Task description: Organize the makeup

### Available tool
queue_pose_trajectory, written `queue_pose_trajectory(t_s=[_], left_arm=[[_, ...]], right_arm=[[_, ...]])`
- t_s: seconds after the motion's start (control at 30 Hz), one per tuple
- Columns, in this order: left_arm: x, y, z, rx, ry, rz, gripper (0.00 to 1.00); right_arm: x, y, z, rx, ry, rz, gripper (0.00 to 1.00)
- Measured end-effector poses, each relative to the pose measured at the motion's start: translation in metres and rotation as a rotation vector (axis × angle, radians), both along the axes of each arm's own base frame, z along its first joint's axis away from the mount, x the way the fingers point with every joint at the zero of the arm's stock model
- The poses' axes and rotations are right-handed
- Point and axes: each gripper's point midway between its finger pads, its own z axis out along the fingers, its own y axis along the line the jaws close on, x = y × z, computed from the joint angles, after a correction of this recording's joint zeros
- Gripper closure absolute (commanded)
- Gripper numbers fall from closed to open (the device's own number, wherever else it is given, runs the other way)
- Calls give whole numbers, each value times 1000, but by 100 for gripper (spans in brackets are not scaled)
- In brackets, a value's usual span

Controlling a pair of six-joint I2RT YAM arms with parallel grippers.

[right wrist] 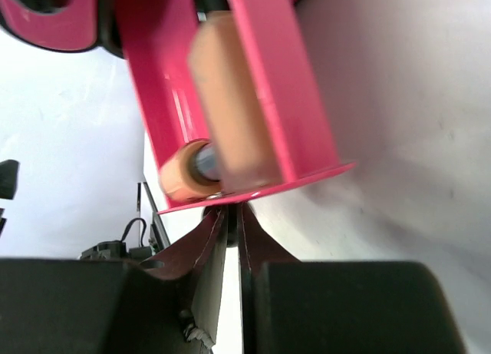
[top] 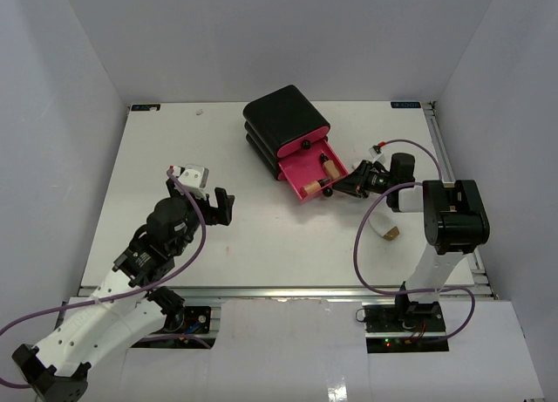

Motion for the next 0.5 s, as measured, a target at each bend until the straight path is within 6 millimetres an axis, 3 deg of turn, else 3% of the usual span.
queue_pose_trajectory(t_s=[0.23,0.5], left_arm=[[1,-1,-3,6,10,-4,2],[3,-1,-6,11,18,-2,2]], right_arm=[[20,11,21,42,-44,15,84],[28,11,25,-16,-112,9,85]])
